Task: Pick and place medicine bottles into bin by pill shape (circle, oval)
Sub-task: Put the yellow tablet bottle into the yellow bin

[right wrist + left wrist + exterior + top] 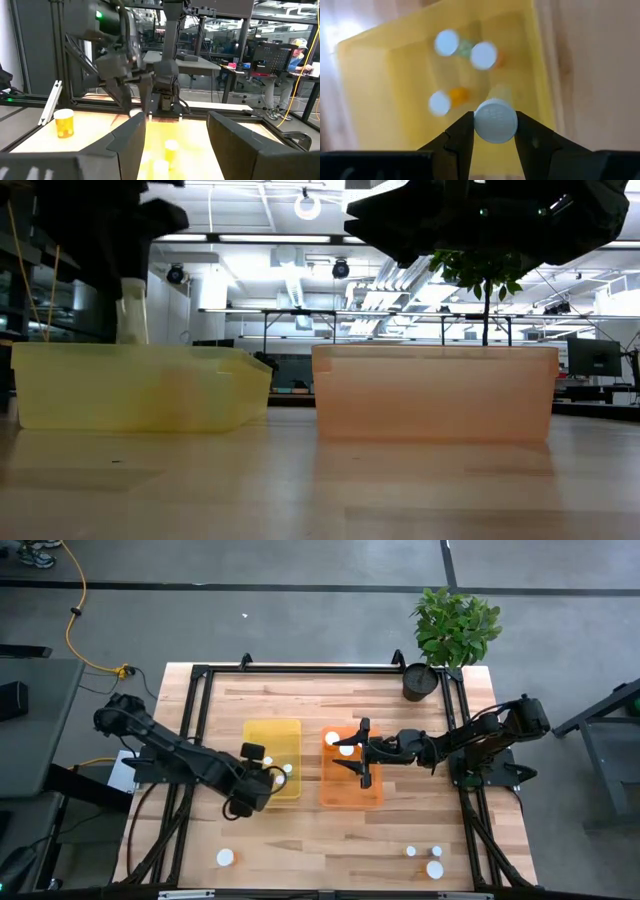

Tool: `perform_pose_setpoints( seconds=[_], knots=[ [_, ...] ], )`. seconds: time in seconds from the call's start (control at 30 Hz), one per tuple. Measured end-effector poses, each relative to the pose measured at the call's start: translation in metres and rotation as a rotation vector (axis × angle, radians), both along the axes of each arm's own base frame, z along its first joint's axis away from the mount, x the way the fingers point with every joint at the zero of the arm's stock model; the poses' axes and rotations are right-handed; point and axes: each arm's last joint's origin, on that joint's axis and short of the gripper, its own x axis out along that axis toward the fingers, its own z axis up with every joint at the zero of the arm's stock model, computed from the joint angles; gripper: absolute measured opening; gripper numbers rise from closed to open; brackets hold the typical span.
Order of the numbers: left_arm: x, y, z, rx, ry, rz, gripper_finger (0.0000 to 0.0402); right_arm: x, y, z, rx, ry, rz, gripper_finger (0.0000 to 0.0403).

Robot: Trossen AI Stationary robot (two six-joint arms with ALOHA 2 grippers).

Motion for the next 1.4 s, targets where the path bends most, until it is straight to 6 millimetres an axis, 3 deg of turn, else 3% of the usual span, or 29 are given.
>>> perform_pose_setpoints(
  seconds=[0.57, 1.4],
  knots=[
    [-0.005, 0.017, -0.032, -0.070, 0.067, 0.058, 0.0115, 0.000, 0.000, 0.000, 0.000, -0.001, 0.000, 0.0204],
    [0.002, 0.039, -0.050, -0.142, 0.026, 0.136, 0.0115, 0.000, 0.000, 0.000, 0.000, -0.001, 0.000, 0.0204]
  ],
)
